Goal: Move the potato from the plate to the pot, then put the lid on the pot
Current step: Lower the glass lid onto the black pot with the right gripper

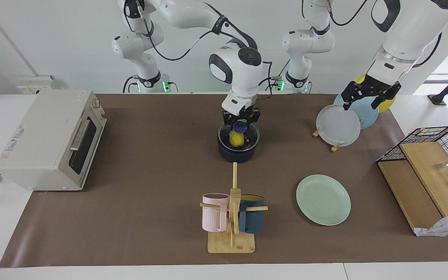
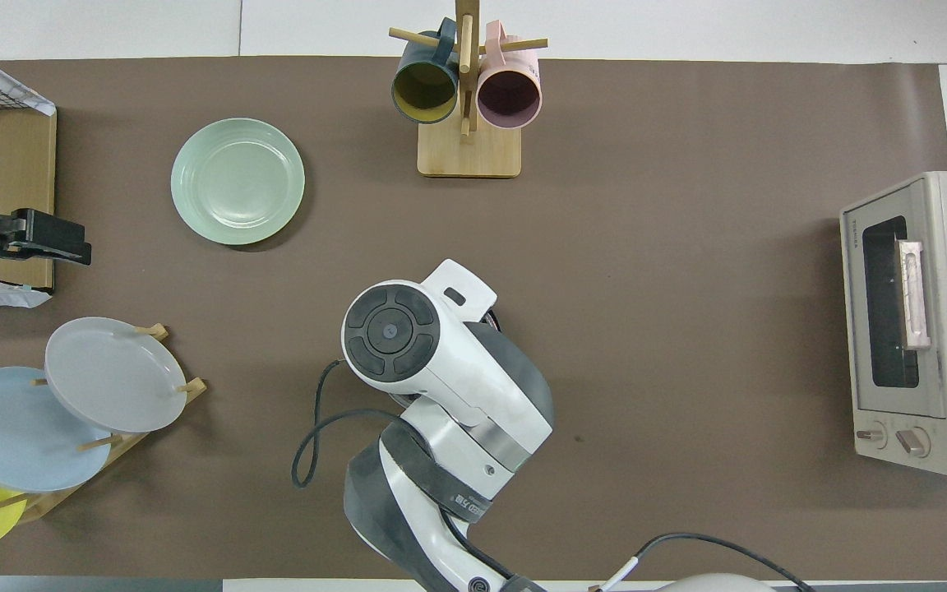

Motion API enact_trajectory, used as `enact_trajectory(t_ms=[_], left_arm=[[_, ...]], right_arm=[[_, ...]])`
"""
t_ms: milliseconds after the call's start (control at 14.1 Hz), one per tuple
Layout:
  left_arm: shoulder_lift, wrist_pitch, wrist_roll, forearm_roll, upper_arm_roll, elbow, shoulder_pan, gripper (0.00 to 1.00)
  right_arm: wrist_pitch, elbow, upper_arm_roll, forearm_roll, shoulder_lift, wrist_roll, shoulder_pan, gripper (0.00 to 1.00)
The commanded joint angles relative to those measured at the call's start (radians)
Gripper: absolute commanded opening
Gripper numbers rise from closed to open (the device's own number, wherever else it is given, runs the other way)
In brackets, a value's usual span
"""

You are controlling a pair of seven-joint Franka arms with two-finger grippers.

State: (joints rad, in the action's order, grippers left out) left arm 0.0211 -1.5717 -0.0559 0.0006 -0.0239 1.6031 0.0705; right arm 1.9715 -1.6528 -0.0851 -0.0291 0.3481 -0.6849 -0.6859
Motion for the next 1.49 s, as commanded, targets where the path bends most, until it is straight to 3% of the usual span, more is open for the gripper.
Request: enact_trajectory(t_ms=[0,495,566,637,708,778,849,1415], left_arm=[[0.008,0.009,-0.002,0.022,0.002,0.008,-0.004,1.0],[0.008,0.009,-0.002,0.022,0.002,0.008,-0.005,1.0],[0.008,0.009,-0.002,0.022,0.002,0.008,-0.004,1.0],[0.008,0.009,-0.002,0.022,0.002,0.008,-0.004,1.0],[0.008,0.009,-0.002,0.022,0.002,0.008,-0.004,1.0],[0.008,0.009,-0.002,0.022,0.002,0.008,-0.004,1.0],[0.008,0.009,-0.002,0.022,0.002,0.008,-0.004,1.0],[0.008,0.009,-0.002,0.022,0.002,0.008,-0.004,1.0]], right_arm=[[0.012,-0.034,-0.008,-0.012,-0.017,-0.015,0.011,0.0],[0.043,-0.071,-0.008,-0.012,-0.031,-0.016,0.011,0.0],[0.044,-0.071,-0.008,-0.012,-0.029,-0.016,0.011,0.04],[0.049,-0.073,-0.008,-0.012,-0.031,-0.016,0.011,0.23],[0.05,-0.073,-0.008,-0.012,-0.031,-0.016,0.011,0.58],[0.05,-0.073,-0.008,-0.012,-0.029,-0.016,0.011,0.69],[0.05,-0.073,-0.008,-0.012,-0.031,-0.016,0.009,1.0],[0.032,-0.041,-0.007,-0.029,-0.035,-0.012,0.009,1.0]])
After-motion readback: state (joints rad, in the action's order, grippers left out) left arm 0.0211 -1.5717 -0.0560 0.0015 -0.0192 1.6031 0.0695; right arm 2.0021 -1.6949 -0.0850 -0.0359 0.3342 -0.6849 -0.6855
